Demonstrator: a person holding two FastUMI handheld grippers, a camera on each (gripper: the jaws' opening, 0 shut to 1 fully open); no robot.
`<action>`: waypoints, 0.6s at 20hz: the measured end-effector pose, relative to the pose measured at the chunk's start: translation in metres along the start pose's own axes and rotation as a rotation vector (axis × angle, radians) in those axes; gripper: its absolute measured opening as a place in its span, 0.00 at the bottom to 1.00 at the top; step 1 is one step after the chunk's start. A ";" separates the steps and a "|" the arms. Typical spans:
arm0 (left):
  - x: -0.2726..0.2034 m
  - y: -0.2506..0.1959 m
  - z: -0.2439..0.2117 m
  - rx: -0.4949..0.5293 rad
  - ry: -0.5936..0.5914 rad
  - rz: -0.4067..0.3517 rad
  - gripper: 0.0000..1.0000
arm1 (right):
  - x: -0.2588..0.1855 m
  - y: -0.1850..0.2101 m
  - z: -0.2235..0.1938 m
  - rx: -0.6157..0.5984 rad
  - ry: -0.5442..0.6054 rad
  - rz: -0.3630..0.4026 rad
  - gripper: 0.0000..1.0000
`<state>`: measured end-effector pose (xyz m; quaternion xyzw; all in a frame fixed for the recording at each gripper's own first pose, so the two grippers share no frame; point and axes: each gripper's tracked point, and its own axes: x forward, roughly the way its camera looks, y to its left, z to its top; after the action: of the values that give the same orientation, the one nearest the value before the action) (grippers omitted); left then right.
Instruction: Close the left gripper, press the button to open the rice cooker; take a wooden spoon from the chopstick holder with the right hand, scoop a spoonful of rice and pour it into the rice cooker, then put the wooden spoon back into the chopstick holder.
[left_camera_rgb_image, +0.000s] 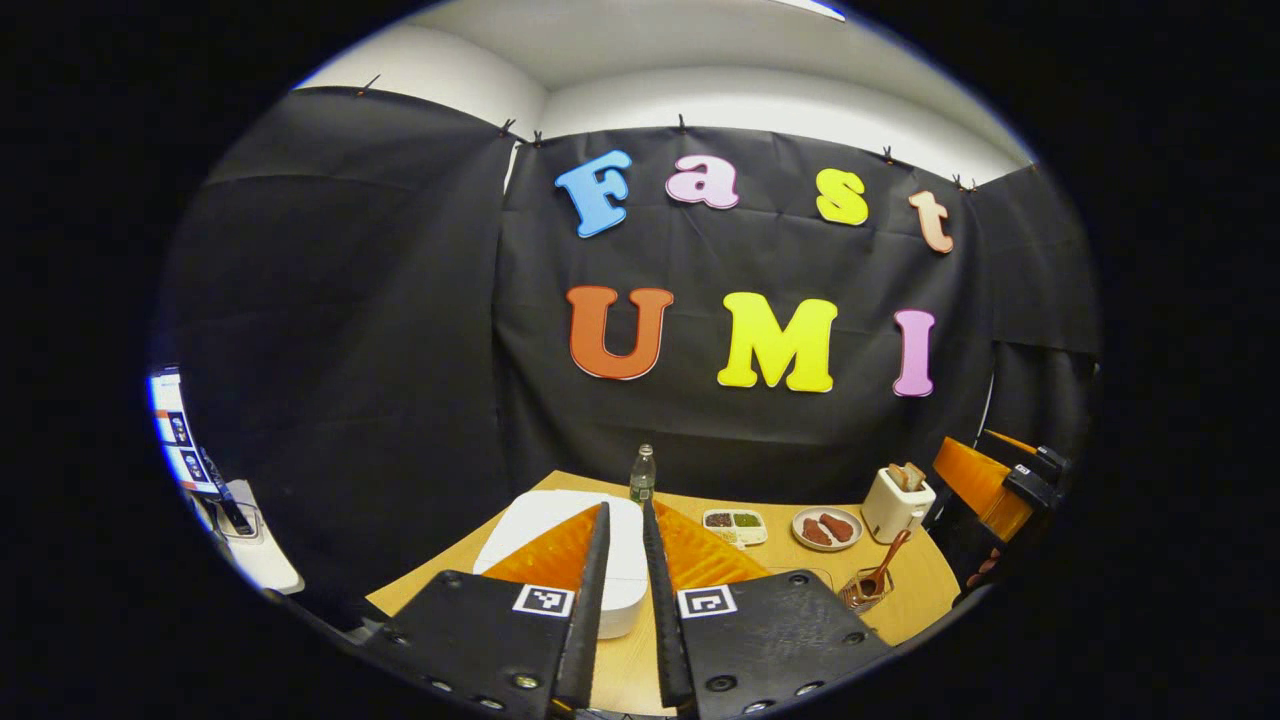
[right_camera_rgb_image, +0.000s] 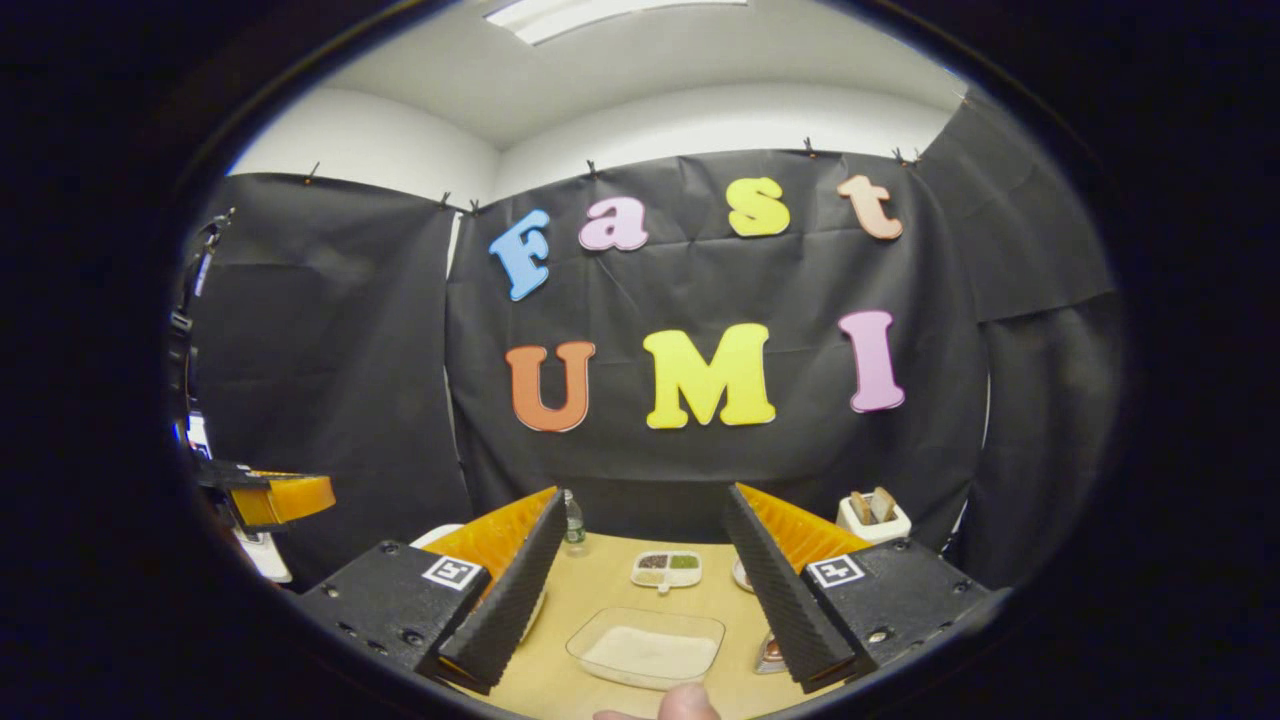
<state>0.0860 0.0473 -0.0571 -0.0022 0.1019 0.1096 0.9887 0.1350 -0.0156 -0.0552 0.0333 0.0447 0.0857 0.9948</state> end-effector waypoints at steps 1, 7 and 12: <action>0.002 -0.002 -0.005 0.004 0.024 0.009 0.26 | 0.007 -0.003 -0.004 0.010 0.014 0.008 1.00; 0.029 0.006 -0.019 0.011 0.082 0.046 0.00 | 0.032 -0.013 -0.042 0.074 0.117 0.025 1.00; 0.069 0.024 -0.038 0.023 0.175 -0.008 0.00 | 0.035 -0.035 -0.030 0.061 0.075 -0.037 1.00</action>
<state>0.1393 0.0844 -0.1077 -0.0007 0.1889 0.1039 0.9765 0.1719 -0.0421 -0.0901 0.0596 0.0854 0.0670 0.9923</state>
